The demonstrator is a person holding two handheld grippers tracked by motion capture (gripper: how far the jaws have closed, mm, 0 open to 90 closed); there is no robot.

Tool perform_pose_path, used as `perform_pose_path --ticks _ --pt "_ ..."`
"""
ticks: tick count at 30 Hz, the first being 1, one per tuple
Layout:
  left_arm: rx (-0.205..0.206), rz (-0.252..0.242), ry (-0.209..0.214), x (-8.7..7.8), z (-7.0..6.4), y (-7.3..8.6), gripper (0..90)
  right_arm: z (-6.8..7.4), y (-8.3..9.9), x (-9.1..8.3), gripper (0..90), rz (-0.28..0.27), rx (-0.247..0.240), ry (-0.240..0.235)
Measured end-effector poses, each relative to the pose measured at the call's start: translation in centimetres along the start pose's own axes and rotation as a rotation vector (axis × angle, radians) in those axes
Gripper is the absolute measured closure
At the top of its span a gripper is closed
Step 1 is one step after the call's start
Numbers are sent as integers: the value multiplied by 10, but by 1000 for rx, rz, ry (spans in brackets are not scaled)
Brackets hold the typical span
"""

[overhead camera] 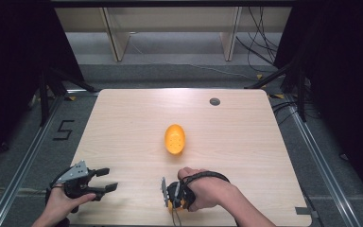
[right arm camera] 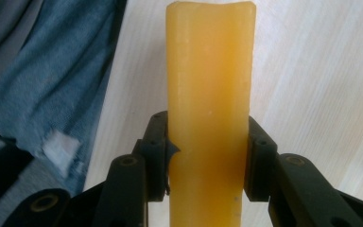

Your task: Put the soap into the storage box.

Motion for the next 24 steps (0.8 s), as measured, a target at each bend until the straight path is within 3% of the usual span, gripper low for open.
perform_pose_path --ticks 1,5,6,7,11,12,14,15,16,17,20,24 --pt "0 0 0 0 0 0 264 -2 0 1 616 -15 1 -2" --pt "-2 0 -3 0 1 0 264 1 1 -3 616 -53 141 -33" --pt "-2 0 -3 0 1 0 263 1 1 -3 616 -53 141 -33" --pt "-4 -1 -3 0 1 0 263 1 2 -8 616 -65 217 -33" --pt "-5 -1 -6 0 1 0 263 -3 1 -18 616 -181 421 -42" --pt "-6 -2 -7 0 1 0 263 -4 1 -21 616 -219 513 -42" --pt "-32 -3 -12 0 0 -1 264 -9 1 -25 616 -292 587 -40" --pt "-42 -3 -11 0 0 -1 265 -10 4 -28 616 -296 644 -41" --pt "-11 -5 -11 -1 2 -1 265 -12 6 -29 616 -313 670 -42" --pt "-9 -1 -10 -1 2 -1 265 -10 6 -31 616 -323 738 -49" --pt "-17 -7 -11 0 1 -1 265 -13 10 -35 616 -375 872 -41" --pt "-40 -3 -12 0 0 -1 266 -14 8 -43 616 -474 1073 -83"
Point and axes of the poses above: each handheld gripper's, and its own axes: x roughly forward along the jaws, y roughly out of its underside, z roughly to its left, the point moved 10 cm from there along x, roughly forward along the jaws, and after that the axes turned 12 degrees about -y, right-handed, at the moved point
